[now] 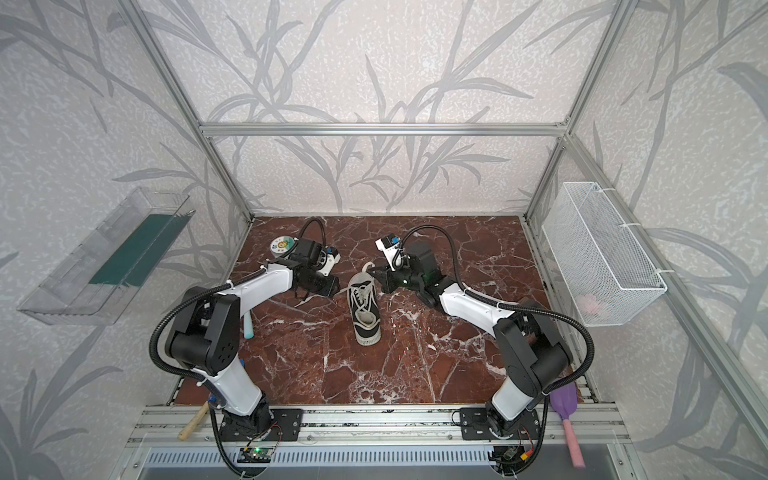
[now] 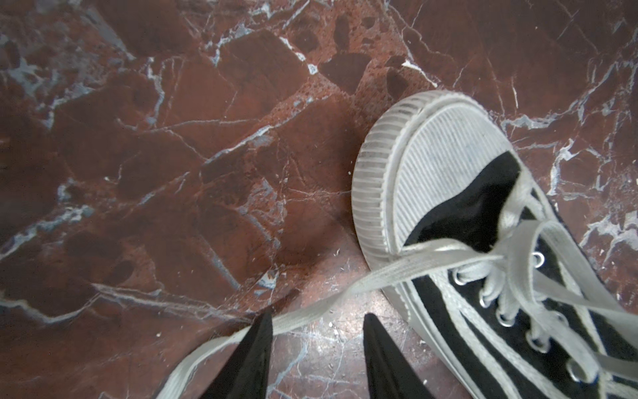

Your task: Tie the shoes

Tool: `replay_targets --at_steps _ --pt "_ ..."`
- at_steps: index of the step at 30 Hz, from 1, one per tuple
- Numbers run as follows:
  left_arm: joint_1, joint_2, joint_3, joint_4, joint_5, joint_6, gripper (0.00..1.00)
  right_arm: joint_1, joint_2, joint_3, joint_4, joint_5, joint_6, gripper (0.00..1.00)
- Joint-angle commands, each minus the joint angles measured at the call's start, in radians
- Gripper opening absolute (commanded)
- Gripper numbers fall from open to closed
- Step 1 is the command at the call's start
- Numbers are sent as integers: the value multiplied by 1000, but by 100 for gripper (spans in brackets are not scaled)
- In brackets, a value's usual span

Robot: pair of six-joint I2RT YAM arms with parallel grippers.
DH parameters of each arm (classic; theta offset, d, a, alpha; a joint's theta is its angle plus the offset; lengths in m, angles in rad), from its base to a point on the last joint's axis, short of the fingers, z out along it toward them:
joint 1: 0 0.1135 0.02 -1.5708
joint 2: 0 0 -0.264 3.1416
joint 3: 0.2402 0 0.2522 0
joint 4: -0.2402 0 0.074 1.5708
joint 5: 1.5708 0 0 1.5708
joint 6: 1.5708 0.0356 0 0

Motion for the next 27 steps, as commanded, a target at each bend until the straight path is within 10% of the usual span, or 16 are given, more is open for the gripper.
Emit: replay_targets --at_steps 1,27 --pt "-11 32 45 -44 -11 45 45 -6 5 28 -1 -16 6 0" --pt "-77 230 199 -192 -185 -144 32 -34 -15 5 -3 -37 26 0"
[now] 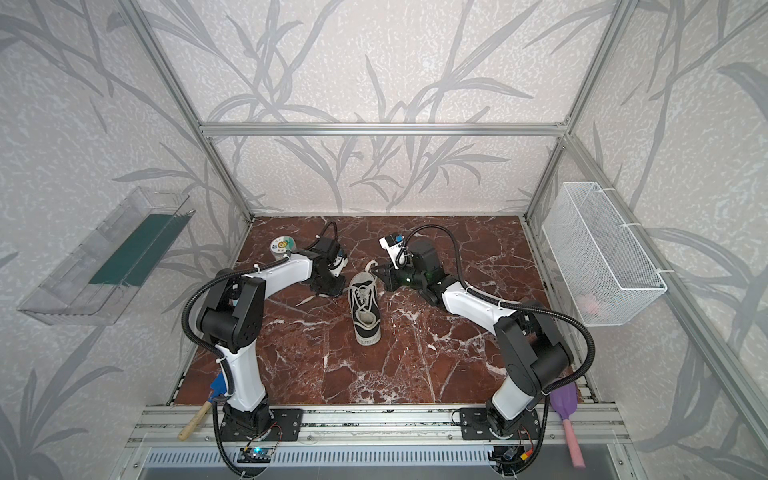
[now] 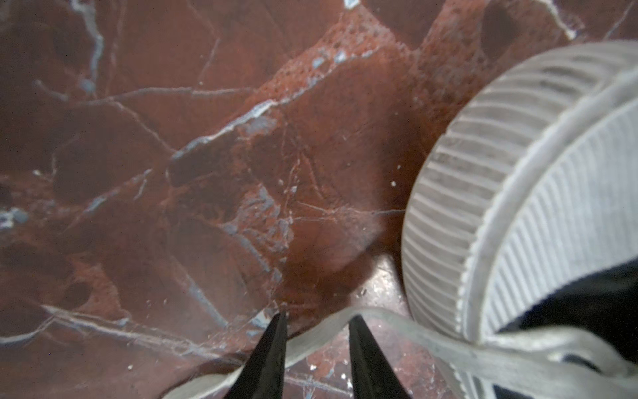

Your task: Tie the shoes

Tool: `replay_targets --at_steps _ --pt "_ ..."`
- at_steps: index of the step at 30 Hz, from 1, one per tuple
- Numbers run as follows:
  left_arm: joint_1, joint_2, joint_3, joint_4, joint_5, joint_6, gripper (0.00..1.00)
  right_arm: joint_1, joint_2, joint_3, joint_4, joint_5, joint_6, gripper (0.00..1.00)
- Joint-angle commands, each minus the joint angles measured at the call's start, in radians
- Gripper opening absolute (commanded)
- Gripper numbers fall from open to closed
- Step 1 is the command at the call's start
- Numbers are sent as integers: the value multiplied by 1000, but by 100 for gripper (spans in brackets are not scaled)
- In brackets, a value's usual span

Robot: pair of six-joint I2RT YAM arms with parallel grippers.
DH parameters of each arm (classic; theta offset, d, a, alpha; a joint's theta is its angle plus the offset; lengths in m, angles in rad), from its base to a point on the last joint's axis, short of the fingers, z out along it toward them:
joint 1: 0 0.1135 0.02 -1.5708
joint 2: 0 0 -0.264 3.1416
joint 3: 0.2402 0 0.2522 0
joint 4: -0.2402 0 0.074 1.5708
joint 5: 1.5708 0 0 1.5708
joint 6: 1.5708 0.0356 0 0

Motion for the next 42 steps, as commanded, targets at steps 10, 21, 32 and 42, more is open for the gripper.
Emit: replay_targets --at_steps 10,21,32,42 --pt "-36 -3 -7 -15 -54 -56 2 -43 -73 -68 32 14 70 0" --pt "-38 -182 -19 -56 -53 -78 0 -94 -253 -174 -39 103 91 0" --pt "-41 -355 -83 -158 -92 -115 0 -107 -485 -285 -218 431 77 0" --pt "-14 -438 -128 -251 -170 -212 0 -110 -549 -348 -336 659 116 0"
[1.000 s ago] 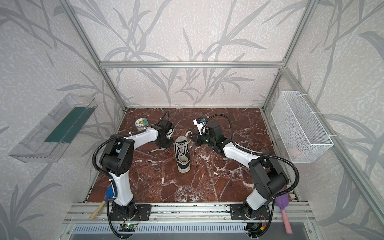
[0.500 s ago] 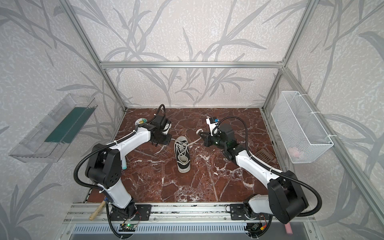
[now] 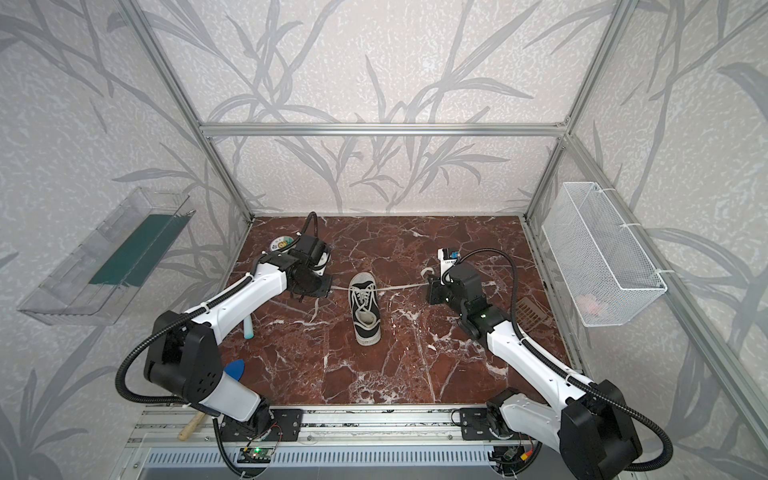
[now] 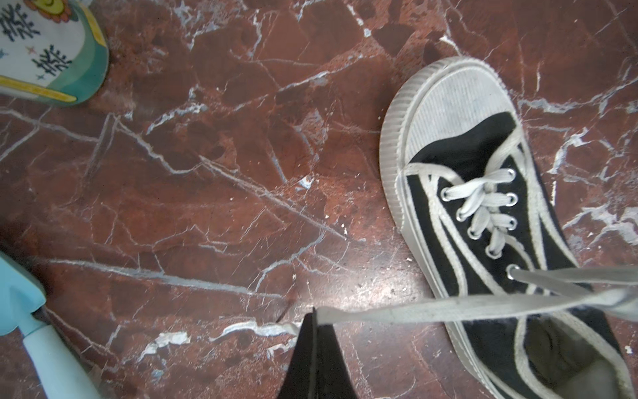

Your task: Tie the shoes

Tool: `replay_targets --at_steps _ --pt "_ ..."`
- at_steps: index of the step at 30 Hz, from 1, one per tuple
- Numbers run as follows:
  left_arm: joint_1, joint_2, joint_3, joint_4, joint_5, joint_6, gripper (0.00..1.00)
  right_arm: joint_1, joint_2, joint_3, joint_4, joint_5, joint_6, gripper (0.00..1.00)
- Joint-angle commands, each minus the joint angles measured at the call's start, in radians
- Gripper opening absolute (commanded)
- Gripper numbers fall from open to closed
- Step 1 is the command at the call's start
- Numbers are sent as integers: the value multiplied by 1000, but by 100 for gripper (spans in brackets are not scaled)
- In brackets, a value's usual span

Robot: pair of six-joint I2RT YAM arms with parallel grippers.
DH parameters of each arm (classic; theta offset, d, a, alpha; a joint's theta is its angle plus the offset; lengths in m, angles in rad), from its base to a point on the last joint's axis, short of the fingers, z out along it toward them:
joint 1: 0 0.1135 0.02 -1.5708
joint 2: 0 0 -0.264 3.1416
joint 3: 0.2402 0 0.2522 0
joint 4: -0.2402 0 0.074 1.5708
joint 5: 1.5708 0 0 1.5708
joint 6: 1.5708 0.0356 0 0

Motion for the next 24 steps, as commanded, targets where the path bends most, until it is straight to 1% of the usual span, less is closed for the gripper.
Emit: replay_targets --at_steps 1,8,15,20,24 --pt "11 -50 -25 -71 -63 -63 0 -5 -35 -25 -62 128 35 0" --pt "31 -51 -65 -97 -78 -93 0 -6 -39 -52 -147 226 128 0" --pt "106 -51 -112 -64 -83 -122 0 -7 -8 -44 -247 333 177 0" --pt "147 -4 -86 -49 -54 -95 0 -17 15 -32 -345 403 239 0" --pt "171 38 -60 -46 -54 -84 0 -31 35 -18 -414 443 278 0"
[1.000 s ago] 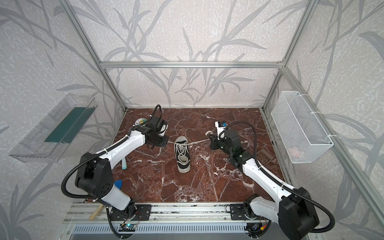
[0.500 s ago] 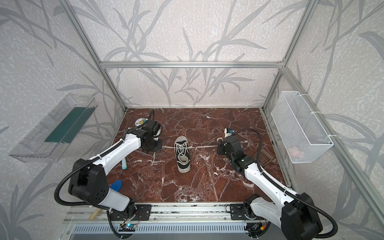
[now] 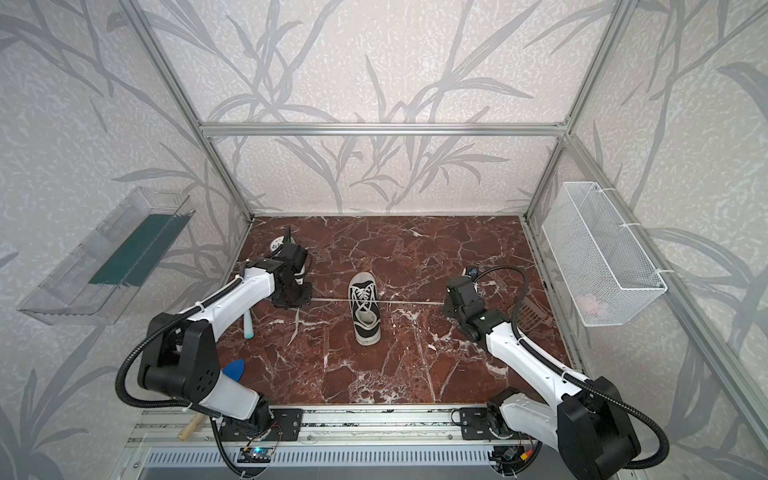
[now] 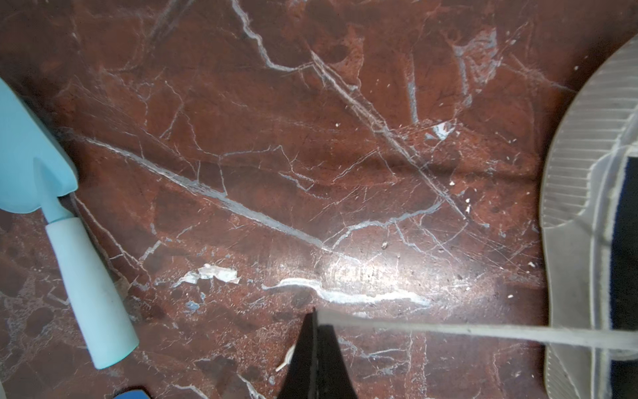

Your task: Tie the shoes

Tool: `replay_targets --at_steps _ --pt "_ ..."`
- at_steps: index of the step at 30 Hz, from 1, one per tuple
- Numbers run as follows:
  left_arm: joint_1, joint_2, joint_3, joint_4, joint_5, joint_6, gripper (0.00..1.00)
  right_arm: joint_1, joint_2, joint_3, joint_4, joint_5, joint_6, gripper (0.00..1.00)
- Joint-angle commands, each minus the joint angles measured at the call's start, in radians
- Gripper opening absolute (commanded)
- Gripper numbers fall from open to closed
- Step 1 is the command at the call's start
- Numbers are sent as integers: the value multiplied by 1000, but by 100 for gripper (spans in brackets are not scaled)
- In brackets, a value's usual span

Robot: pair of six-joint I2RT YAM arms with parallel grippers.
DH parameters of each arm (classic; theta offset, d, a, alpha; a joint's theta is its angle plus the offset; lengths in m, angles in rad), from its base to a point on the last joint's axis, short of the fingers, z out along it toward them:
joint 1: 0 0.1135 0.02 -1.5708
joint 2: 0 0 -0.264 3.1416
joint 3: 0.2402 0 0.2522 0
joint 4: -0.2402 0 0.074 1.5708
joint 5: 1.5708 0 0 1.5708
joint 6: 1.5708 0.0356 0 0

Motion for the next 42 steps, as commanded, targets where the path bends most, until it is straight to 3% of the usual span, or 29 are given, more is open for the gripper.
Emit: replay_targets --at_steps 1,21,31,42 --pt "28 33 39 -7 -17 5 0 -19 16 22 -110 102 47 0" --pt "89 129 96 37 3 -6 0 -51 29 18 -236 195 159 0" --pt "95 229 225 11 30 25 0 -51 -112 -49 -347 206 249 0" --pt "99 261 279 5 46 28 0 -51 -238 -88 -384 144 257 0"
